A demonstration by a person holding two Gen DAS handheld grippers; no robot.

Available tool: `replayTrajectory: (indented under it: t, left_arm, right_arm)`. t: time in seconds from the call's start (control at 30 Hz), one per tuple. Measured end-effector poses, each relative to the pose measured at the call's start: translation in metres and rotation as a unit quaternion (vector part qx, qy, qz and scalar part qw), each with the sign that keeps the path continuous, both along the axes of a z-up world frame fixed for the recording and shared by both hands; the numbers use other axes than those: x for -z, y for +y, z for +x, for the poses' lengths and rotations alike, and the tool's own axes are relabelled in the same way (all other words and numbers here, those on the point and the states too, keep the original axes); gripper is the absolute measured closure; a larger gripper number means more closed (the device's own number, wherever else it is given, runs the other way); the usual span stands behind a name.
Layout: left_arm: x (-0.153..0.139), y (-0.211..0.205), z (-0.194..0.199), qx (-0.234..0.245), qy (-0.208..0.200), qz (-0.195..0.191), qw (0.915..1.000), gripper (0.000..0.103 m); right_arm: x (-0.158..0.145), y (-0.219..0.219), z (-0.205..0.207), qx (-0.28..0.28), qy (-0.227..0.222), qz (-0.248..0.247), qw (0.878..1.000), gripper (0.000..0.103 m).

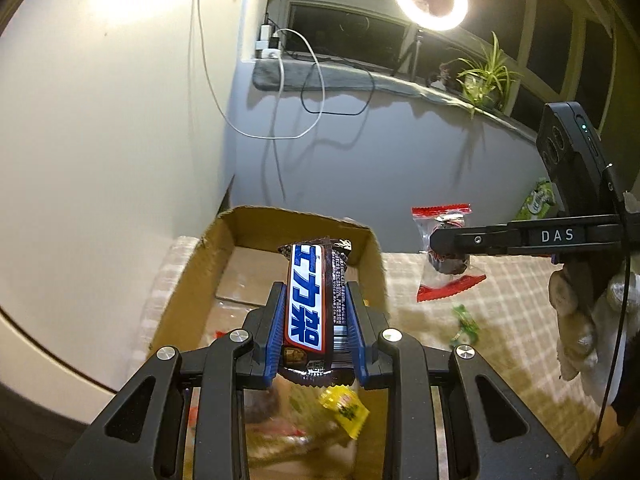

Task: Organize snacks
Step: 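Lift and carry the Snickers bar and candy bag over the cardboard box, then open both grippers to drop the Snickers and candy bag into the box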

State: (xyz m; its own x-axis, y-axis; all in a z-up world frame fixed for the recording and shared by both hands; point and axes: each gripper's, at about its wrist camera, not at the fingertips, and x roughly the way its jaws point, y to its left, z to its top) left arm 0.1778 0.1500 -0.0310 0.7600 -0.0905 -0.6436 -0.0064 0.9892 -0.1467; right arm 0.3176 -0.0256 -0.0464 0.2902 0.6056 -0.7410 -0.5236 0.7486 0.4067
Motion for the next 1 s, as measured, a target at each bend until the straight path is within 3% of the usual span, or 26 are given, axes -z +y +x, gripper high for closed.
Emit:
replayTrajectory:
  t: [0.57, 1.0]
  left_arm:
    - [0.009, 0.019, 0.022, -0.012, 0.009, -0.002, 0.9999, 0.076]
    - [0.008, 0.022, 0.02, -0.022, 0.008, 0.002, 0.9997, 0.076]
  right_arm:
    - [0.015, 0.058, 0.03, -0.031, 0.008, -0.007, 0.999, 0.064]
    - [0.018, 0.074, 0.027, -0.047, -0.001, -0.006, 0.999, 0.064]
